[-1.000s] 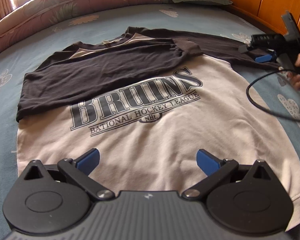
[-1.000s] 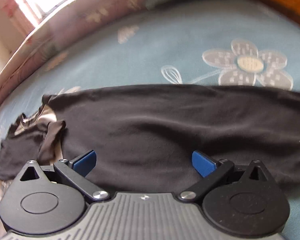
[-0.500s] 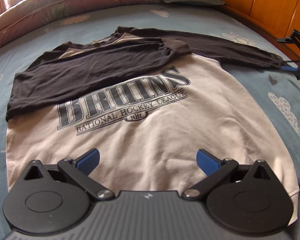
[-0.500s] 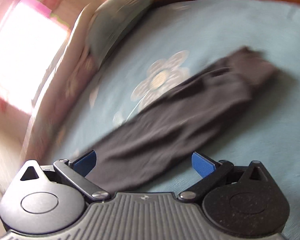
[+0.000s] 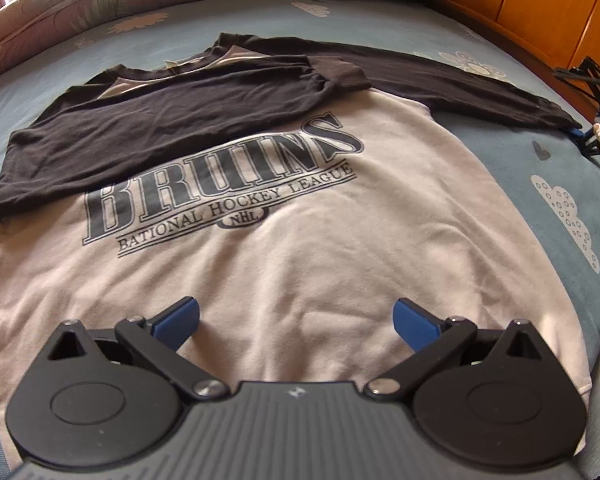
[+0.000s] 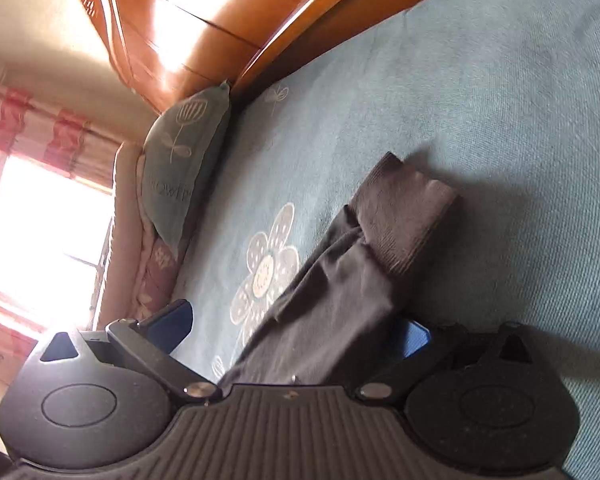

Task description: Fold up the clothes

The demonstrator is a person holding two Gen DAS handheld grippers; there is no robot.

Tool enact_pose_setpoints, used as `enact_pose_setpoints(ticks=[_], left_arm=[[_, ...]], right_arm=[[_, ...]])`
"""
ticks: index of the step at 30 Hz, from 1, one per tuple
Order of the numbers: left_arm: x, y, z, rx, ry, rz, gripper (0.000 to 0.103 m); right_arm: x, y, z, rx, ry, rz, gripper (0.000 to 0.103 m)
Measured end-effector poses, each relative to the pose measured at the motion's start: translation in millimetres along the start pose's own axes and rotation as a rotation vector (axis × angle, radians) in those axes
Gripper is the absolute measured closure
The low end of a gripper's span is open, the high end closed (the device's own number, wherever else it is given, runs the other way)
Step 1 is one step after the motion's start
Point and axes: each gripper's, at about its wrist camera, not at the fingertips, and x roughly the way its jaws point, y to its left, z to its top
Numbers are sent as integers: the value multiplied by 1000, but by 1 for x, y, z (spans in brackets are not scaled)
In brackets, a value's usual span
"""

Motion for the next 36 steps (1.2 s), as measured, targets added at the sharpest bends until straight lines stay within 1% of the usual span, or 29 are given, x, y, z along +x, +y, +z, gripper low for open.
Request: enact_pose_setpoints(ticks=[3, 5, 8, 11, 14, 16, 22, 25, 26, 30, 31, 34, 36], left_arm=[[2, 2, 0, -5, 4, 1, 1], [3, 2, 0, -9, 8, 4, 1], [3, 1, 0, -9, 7, 0, 1], [1, 0, 0, -9, 4, -5, 1], [2, 2, -1, -15, 7, 2, 1], [4, 3, 0, -17, 13, 6, 1], [1, -2, 3, -1, 8, 5, 1], [2, 1, 2, 3, 16, 26, 1], [3, 3, 2, 0, 18, 30, 1], [5, 8, 2, -14, 21, 36, 1], [5, 8, 2, -13, 18, 36, 1], [1, 7, 2, 11, 8, 33, 1], [0, 8, 1, 33, 7, 44, 1]], right_arm=[[-8, -4, -9, -56, 1, 25, 0], [-7, -4, -13, -99, 0, 24, 0], [4, 1, -6, -107, -12, 13, 0], [16, 6, -2, -161, -12, 15, 0], [15, 10, -15, -203, 8, 27, 0], [13, 12, -27, -269, 24, 40, 0], [39, 25, -25, -372, 9, 1, 0], [51, 33, -25, -425, 0, -18, 0], [52, 34, -26, -418, 7, 5, 0], [47, 34, -31, -334, 50, 164, 0], [46, 36, -32, -321, 53, 193, 0], [48, 48, -36, -302, 66, 247, 0], [50, 60, -41, -318, 76, 264, 0]])
